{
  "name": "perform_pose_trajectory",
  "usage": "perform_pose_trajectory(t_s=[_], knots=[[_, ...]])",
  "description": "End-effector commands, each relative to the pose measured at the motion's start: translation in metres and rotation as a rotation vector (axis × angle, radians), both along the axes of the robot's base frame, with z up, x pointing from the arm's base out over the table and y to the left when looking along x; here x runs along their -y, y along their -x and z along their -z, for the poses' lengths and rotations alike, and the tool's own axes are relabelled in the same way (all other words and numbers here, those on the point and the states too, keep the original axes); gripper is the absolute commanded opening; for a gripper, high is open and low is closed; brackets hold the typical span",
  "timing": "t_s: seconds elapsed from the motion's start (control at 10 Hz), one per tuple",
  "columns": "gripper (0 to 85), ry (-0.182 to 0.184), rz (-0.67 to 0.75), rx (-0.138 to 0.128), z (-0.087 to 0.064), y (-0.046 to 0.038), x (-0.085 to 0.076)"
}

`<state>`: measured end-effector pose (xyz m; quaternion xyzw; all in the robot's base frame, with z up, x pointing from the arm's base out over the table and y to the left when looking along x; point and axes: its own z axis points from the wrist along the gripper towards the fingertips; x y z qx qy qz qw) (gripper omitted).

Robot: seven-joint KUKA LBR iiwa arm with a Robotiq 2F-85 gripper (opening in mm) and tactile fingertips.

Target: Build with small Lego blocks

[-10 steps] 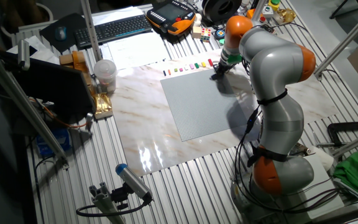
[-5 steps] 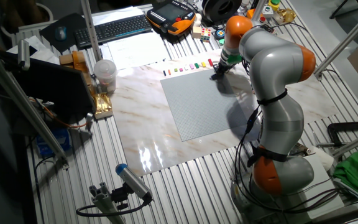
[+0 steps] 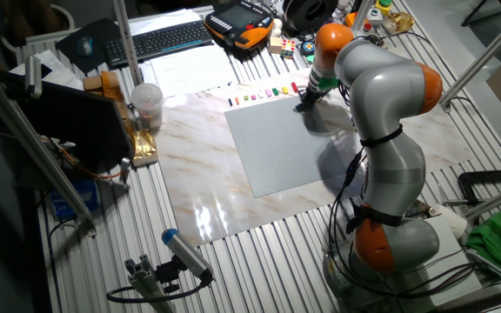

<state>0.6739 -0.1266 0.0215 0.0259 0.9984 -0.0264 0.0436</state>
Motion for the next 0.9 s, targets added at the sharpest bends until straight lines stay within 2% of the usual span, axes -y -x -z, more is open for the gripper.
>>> perform_pose_trajectory(t_s=[0.0,0.8], knots=[[46.3,0.002,-0.002,-0.001,-0.0007,-0.0002,0.0001],[48.0,0.019,0.009,0.007,-0.0032,-0.0003,0.0036]])
